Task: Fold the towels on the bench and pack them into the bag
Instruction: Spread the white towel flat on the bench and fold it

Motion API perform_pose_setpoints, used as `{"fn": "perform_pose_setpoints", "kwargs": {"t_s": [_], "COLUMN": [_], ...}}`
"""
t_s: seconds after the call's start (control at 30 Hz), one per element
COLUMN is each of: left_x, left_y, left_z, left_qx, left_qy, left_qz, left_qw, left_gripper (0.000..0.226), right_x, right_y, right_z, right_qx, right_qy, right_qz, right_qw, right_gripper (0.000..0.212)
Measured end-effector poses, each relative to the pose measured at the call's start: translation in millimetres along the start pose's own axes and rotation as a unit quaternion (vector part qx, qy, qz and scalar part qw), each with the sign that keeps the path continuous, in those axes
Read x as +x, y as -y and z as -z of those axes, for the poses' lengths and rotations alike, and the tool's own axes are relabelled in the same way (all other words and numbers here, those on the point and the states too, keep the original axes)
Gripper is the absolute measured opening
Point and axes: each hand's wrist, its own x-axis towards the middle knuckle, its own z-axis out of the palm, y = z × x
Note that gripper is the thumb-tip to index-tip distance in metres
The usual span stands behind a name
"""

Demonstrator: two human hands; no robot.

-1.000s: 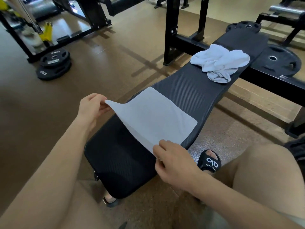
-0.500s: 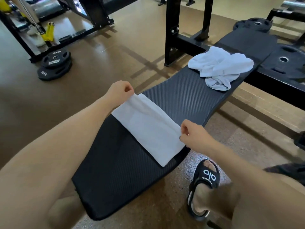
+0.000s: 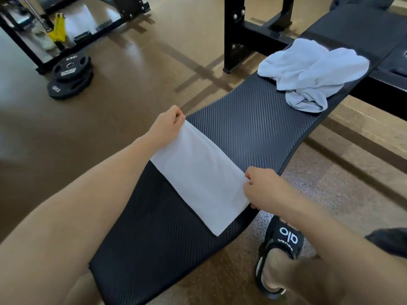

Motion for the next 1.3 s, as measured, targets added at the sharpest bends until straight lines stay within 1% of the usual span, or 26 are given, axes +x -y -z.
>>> {"fn": "perform_pose_setpoints", "kwargs": {"t_s": [0.13, 0.23, 0.33, 0.43, 0.53, 0.77, 0.83, 0.97, 1.07, 1.13, 1.17, 1.2, 1.27, 1.3], "left_x": [-1, -1, -3, 0, 4, 8, 10, 11, 9, 6, 6, 5, 0, -7], "left_y": [9, 12, 10, 11, 13, 11, 9, 8, 10, 10, 9, 7, -1, -8], "left_z": [-6, -9, -15, -18, -17, -19, -21, -26, -28, -26, -23, -20, -14, -12], "left_qx": [0.005, 0.013, 0.058, 0.067, 0.08, 0.151, 0.18, 0.219, 0.254, 0.295, 0.325, 0.352, 0.379, 0.359], "left_qy": [-0.013, -0.041, -0.072, -0.091, -0.099, -0.104, -0.101, -0.104, -0.115, -0.124, -0.123, -0.127, -0.154, -0.172], "left_qz": [-0.017, -0.037, -0.053, -0.055, -0.058, -0.067, -0.07, -0.074, -0.091, -0.112, -0.115, -0.117, -0.134, -0.156], "left_qw": [1.0, 0.998, 0.994, 0.992, 0.99, 0.981, 0.976, 0.967, 0.956, 0.941, 0.931, 0.92, 0.902, 0.904], "left_gripper": [0.025, 0.025, 0.024, 0.023, 0.022, 0.021, 0.02, 0.02, 0.021, 0.014, 0.008, 0.01, 0.027, 0.035], "right_x": [-3, -4, -2, 0, 0, 1, 1, 0, 0, -3, -4, -3, -1, 1], "right_y": [8, 10, 9, 6, 3, 5, 5, 6, 7, 7, 6, 4, 2, 2], "right_z": [2, 0, -3, -4, -3, -5, -5, -6, -4, -5, -8, -13, -19, -22], "right_qx": [-0.055, -0.08, -0.067, -0.082, -0.124, -0.14, -0.148, -0.161, -0.179, -0.208, -0.238, -0.274, -0.328, -0.323], "right_qy": [-0.016, -0.04, -0.043, -0.052, -0.067, -0.071, -0.074, -0.08, -0.09, -0.098, -0.116, -0.153, -0.23, -0.269], "right_qz": [0.026, 0.043, 0.019, 0.012, 0.013, 0.002, 0.0, -0.01, -0.016, -0.013, -0.004, 0.016, 0.062, 0.103], "right_qw": [0.998, 0.995, 0.997, 0.995, 0.99, 0.988, 0.986, 0.984, 0.98, 0.973, 0.964, 0.949, 0.914, 0.902], "right_gripper": [0.012, 0.016, 0.019, 0.022, 0.024, 0.026, 0.024, 0.01, 0.01, 0.011, 0.011, 0.013, 0.024, 0.033]}}
